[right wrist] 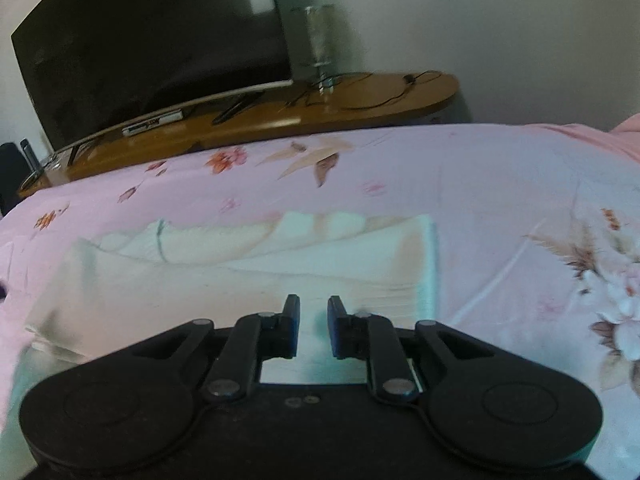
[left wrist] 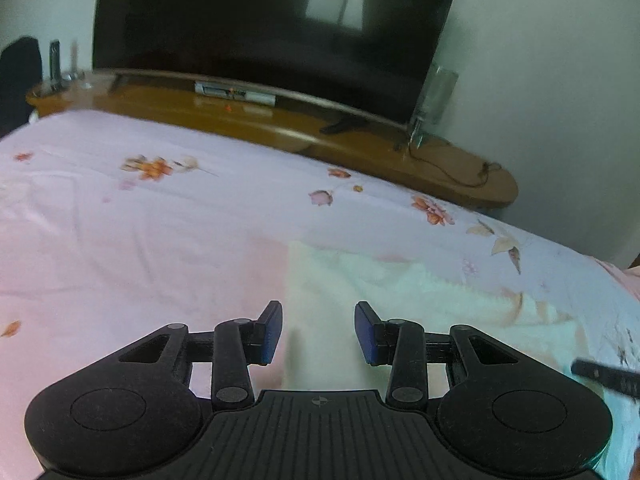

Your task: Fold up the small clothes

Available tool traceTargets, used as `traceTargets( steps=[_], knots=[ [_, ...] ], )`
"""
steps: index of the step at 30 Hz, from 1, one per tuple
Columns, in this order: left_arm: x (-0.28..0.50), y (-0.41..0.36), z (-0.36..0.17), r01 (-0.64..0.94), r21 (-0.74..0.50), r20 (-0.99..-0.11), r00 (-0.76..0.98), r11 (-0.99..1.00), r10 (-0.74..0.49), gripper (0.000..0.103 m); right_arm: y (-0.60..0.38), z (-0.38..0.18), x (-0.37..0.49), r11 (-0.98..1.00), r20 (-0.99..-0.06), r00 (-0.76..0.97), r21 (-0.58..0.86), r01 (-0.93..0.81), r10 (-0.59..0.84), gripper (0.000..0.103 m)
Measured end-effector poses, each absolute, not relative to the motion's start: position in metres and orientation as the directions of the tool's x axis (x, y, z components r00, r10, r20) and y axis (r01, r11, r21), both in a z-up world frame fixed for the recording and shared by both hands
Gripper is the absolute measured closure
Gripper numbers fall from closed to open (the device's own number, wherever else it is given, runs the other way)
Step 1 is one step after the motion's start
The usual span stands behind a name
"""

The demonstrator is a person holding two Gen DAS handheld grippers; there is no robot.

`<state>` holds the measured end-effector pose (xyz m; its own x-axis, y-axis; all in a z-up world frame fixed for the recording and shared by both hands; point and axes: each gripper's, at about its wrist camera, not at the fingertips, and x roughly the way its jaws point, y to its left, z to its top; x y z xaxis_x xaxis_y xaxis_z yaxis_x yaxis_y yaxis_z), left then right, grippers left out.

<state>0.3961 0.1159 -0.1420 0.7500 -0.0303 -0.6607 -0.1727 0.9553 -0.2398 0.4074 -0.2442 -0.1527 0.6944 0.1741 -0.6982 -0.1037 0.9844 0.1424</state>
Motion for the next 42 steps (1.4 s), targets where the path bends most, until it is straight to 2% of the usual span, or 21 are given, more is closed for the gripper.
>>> traceTargets(
  steps=[5, 7, 8, 9, 11, 13, 17, 21, 22, 24, 26, 28, 29, 35, 38, 39, 41, 42],
  knots=[
    [0.438, 0.127, -0.170, -0.230, -0.280, -0.723, 0.689, 0.932, -0.047, 0.063, -0.242, -0.158, 0.412, 0.985, -0.712, 0.681, 0.126, -0.114, 0.170, 0.084],
    [0.446, 0.129, -0.175, -0.240, -0.307, -0.723, 0.689, 0.921, -0.062, 0.033, -0.245, -0.159, 0.414, 0.987, -0.711, 0.684, 0.119, -0.112, 0.163, 0.083],
    [0.449, 0.128, -0.176, -0.246, -0.298, -0.721, 0.692, 0.922, -0.048, 0.004, -0.246, -0.159, 0.415, 0.987, -0.709, 0.686, 0.115, -0.114, 0.162, 0.083],
    [0.449, 0.126, -0.177, -0.262, -0.268, -0.709, 0.706, 0.927, -0.005, 0.000, -0.247, -0.160, 0.417, 0.987, -0.709, 0.686, 0.113, -0.117, 0.162, 0.083],
    [0.453, 0.124, -0.177, -0.244, -0.265, -0.693, 0.721, 0.933, -0.008, 0.000, -0.252, -0.158, 0.425, 0.988, -0.706, 0.691, 0.115, -0.106, 0.157, 0.082],
    [0.459, 0.124, -0.180, -0.219, -0.289, -0.696, 0.717, 0.932, -0.048, 0.000, -0.261, -0.158, 0.433, 0.988, -0.702, 0.696, 0.126, -0.084, 0.149, 0.075],
    [0.466, 0.125, -0.185, -0.203, -0.291, -0.697, 0.715, 0.935, -0.061, 0.001, -0.266, -0.166, 0.443, 0.991, -0.721, 0.680, 0.099, -0.091, 0.134, 0.075],
    [0.467, 0.125, -0.193, -0.199, -0.296, -0.710, 0.700, 0.934, -0.075, 0.001, -0.258, -0.170, 0.444, 0.980, -0.726, 0.662, 0.092, -0.175, 0.186, 0.051],
    [0.468, 0.124, -0.195, -0.194, -0.292, -0.712, 0.698, 0.937, -0.077, 0.001, -0.253, -0.171, 0.443, 0.978, -0.726, 0.663, 0.065, -0.196, 0.181, 0.049],
    [0.468, 0.123, -0.197, -0.189, -0.280, -0.712, 0.698, 0.941, -0.072, 0.001, -0.245, -0.174, 0.444, 0.974, -0.734, 0.658, 0.018, -0.228, 0.168, 0.054],
    [0.468, 0.122, -0.199, -0.183, -0.281, -0.710, 0.701, 0.942, -0.075, 0.001, -0.239, -0.175, 0.441, 0.968, -0.731, 0.663, -0.016, -0.251, 0.160, 0.070],
    [0.469, 0.121, -0.198, -0.174, -0.284, -0.706, 0.703, 0.943, -0.083, 0.001, -0.233, -0.175, 0.437, 0.964, -0.727, 0.670, -0.040, -0.262, 0.152, 0.090],
    [0.469, 0.121, -0.197, -0.170, -0.290, -0.703, 0.705, 0.942, -0.089, 0.001, -0.231, -0.174, 0.435, 0.964, -0.724, 0.675, -0.051, -0.262, 0.145, 0.093],
    [0.471, 0.116, -0.194, -0.152, -0.311, -0.689, 0.716, 0.938, -0.112, 0.001, -0.247, -0.169, 0.427, 0.985, -0.675, 0.730, -0.025, -0.168, 0.107, 0.097],
    [0.476, 0.112, -0.198, -0.164, -0.288, -0.702, 0.706, 0.944, -0.091, 0.001, -0.259, -0.177, 0.430, 0.992, -0.694, 0.713, 0.011, -0.123, 0.096, 0.097],
    [0.477, 0.110, -0.201, -0.172, -0.261, -0.714, 0.697, 0.950, -0.070, 0.011, -0.258, -0.177, 0.430, 0.990, -0.698, 0.709, 0.008, -0.138, 0.104, 0.096],
    [0.475, 0.108, -0.202, -0.195, -0.199, -0.710, 0.704, 0.960, -0.004, 0.025, -0.252, -0.175, 0.430, 0.988, -0.695, 0.712, -0.017, -0.155, 0.099, 0.091],
    [0.474, 0.111, -0.202, -0.206, -0.206, -0.707, 0.708, 0.957, 0.001, 0.031, -0.253, -0.174, 0.430, 0.989, -0.698, 0.708, 0.001, -0.148, 0.107, 0.090]
  ],
)
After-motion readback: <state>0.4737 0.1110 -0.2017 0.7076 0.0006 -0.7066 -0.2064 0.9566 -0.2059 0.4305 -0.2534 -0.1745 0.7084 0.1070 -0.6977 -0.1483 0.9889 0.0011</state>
